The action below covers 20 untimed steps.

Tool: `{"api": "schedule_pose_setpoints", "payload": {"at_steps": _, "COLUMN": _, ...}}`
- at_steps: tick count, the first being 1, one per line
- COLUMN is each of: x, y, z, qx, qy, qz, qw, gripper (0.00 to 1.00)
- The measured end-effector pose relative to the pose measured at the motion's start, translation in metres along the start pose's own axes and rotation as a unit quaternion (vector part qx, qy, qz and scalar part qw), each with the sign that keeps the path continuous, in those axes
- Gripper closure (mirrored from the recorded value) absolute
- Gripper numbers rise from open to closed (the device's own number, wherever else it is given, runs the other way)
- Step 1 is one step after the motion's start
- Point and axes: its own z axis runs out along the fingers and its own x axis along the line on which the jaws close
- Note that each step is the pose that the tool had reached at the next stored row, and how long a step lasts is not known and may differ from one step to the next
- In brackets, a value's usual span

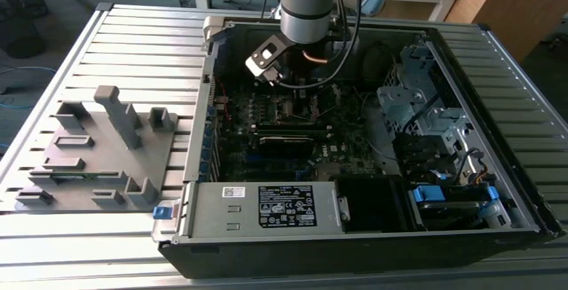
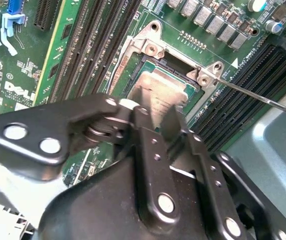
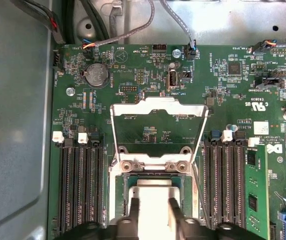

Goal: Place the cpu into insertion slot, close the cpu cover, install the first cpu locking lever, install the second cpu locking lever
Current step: 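Place the cpu into insertion slot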

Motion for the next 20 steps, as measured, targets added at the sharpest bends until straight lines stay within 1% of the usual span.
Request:
{"api": "schedule_pose_setpoints", "payload": {"at_steps": 1, "x": 0.0000, "y": 0.0000, "z": -0.0001, "qx": 0.0000, "qy": 0.0000, "qz": 0.000, "qw": 1.0000, "gripper": 0.70}}
{"api": "schedule_pose_setpoints", "payload": {"at_steps": 2, "x": 0.0000, "y": 0.0000, "z": -0.0002, "qx": 0.0000, "qy": 0.0000, "qz": 0.000, "qw": 1.0000, "gripper": 0.70}}
{"api": "schedule_pose_setpoints", "payload": {"at_steps": 4, "x": 0.0000, "y": 0.0000, "z": -0.0004, "qx": 0.0000, "qy": 0.0000, "qz": 0.000, "qw": 1.0000, "gripper": 0.82}}
{"api": "schedule_pose_setpoints", "payload": {"at_steps": 5, "x": 0.0000, "y": 0.0000, "z": -0.0005, "qx": 0.0000, "qy": 0.0000, "qz": 0.000, "qw": 1.0000, "gripper": 0.82}}
{"api": "schedule_pose_setpoints", "payload": {"at_steps": 6, "x": 0.0000, "y": 0.0000, "z": -0.0006, "qx": 0.0000, "qy": 0.0000, "qz": 0.000, "qw": 1.0000, "gripper": 0.87}}
{"api": "schedule_pose_setpoints", "payload": {"at_steps": 7, "x": 0.0000, "y": 0.0000, "z": -0.0007, "qx": 0.0000, "qy": 0.0000, "qz": 0.000, "qw": 1.0000, "gripper": 0.90}}
{"api": "schedule_pose_setpoints", "payload": {"at_steps": 14, "x": 0.0000, "y": 0.0000, "z": -0.0011, "qx": 0.0000, "qy": 0.0000, "qz": 0.000, "qw": 1.0000, "gripper": 0.90}}
{"api": "schedule_pose_setpoints", "payload": {"at_steps": 17, "x": -0.0001, "y": 0.0001, "z": -0.0004, "qx": 0.0000, "qy": -0.0009, "qz": 0.015, "qw": 0.9999, "gripper": 0.90}}
{"api": "schedule_pose_setpoints", "payload": {"at_steps": 20, "x": 0.0000, "y": -0.0005, "z": -0.0002, "qx": -0.0002, "qy": -0.0008, "qz": 0.016, "qw": 0.9999, "gripper": 0.90}}
